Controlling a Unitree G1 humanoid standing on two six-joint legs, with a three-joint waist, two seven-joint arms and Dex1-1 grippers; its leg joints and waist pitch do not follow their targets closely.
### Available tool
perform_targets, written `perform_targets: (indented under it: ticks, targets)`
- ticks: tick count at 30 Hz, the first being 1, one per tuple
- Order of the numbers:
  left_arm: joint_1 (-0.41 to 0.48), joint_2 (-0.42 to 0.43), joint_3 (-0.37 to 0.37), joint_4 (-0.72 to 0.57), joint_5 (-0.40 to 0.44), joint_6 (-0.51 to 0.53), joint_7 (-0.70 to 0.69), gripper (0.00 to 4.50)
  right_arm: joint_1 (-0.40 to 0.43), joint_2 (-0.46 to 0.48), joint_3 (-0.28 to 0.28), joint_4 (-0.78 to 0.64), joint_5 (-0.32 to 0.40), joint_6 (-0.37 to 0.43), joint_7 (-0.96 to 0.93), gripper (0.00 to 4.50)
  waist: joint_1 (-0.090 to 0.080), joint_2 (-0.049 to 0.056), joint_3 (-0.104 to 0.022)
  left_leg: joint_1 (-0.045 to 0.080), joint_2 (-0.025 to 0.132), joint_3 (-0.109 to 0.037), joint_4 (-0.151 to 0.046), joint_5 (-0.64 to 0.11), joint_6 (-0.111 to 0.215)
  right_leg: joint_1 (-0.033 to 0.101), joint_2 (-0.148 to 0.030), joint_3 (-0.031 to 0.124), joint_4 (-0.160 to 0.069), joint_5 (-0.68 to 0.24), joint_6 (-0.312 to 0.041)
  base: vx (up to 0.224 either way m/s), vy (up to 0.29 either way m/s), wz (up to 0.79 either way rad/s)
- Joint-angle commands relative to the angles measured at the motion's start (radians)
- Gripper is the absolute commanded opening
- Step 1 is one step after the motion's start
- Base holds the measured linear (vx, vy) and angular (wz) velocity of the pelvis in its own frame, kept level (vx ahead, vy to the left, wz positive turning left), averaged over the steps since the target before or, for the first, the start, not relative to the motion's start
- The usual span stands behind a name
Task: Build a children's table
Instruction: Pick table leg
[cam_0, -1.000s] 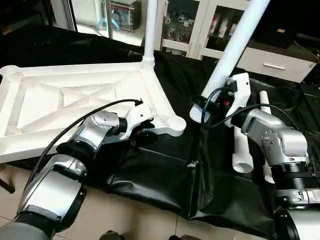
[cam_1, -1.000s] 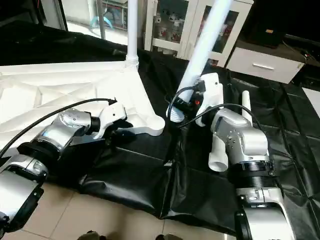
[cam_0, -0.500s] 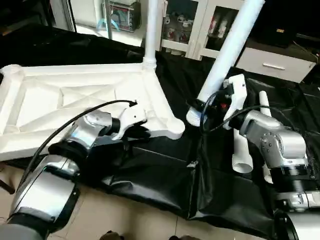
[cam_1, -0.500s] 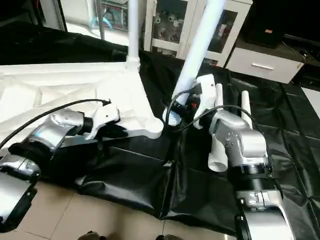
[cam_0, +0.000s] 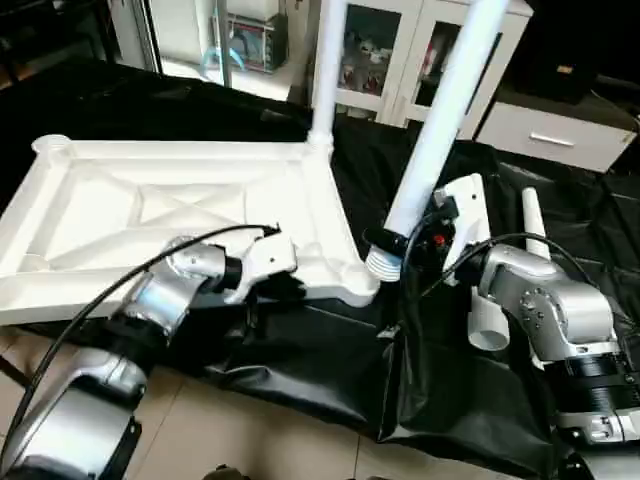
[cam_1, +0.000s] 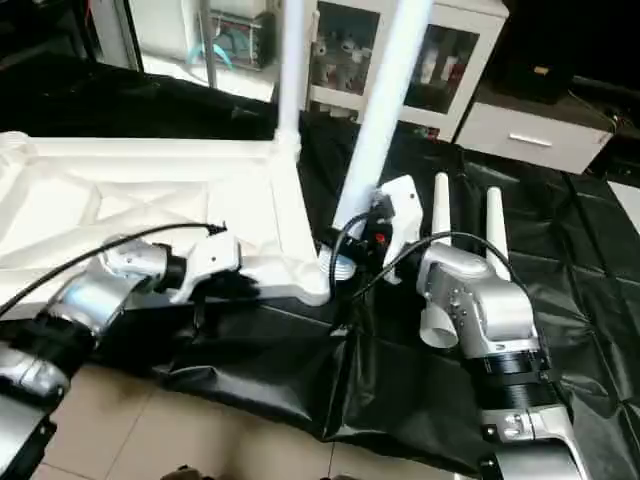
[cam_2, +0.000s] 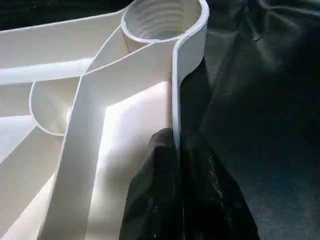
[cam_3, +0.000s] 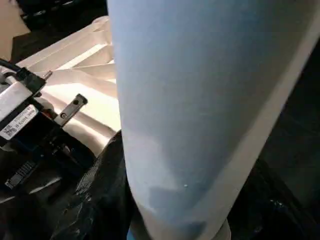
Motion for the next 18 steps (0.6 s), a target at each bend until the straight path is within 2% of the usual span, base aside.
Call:
perform_targets:
  ticks: [1, 3, 9, 15, 18]
  targets:
    - [0.046, -0.023, -0.075, 0.015, 0.036, 0.036, -0.031, 0.0, 0.004, -0.01, 0.001, -0.024, -0.009, 0.009, 0.007, 1.92, -0.008, 0.006, -0.059, 0.02, 0.035, -0.025, -0.081, -0.36, -0.033, 0.025, -0.073, 0.042, -0.1, -0.534, -0.108, 0.0, 0.0, 0.0]
    - [0.048, -0.027, -0.071, -0.017, 0.035, 0.064, -0.028, 0.0, 0.017, -0.009, 0.029, -0.034, -0.019, 0.018, 0.018, 1.92, -0.007, 0.002, -0.06, 0.017, 0.035, -0.025, -0.081, -0.349, -0.029, 0.026, -0.072, 0.042, -0.099, -0.527, -0.105, 0.0, 0.0, 0.0]
    - [0.051, -0.017, -0.067, -0.038, 0.043, 0.072, -0.019, 0.0, 0.031, -0.013, 0.073, -0.027, -0.056, 0.004, 0.018, 1.92, -0.007, 0.003, -0.062, 0.013, 0.035, -0.026, -0.084, -0.335, -0.029, 0.028, -0.072, 0.043, -0.097, -0.498, -0.103, 0.0, 0.0, 0.0]
    - [0.057, -0.01, -0.063, -0.062, 0.045, 0.09, -0.027, 0.0, 0.022, -0.007, 0.084, 0.003, -0.083, -0.028, 0.008, 1.92, -0.009, 0.004, -0.06, 0.012, 0.036, -0.026, -0.085, -0.335, -0.029, 0.026, -0.072, 0.045, -0.098, -0.498, -0.1, 0.0, 0.0, 0.0]
    - [0.057, -0.006, -0.065, -0.065, 0.045, 0.087, -0.037, 0.0, -0.008, 0.02, 0.091, 0.061, -0.101, -0.064, -0.01, 1.92, -0.01, 0.002, -0.061, 0.011, 0.035, -0.024, -0.086, -0.321, -0.029, 0.027, -0.071, 0.045, -0.095, -0.465, -0.114, 0.0, 0.0, 0.0]
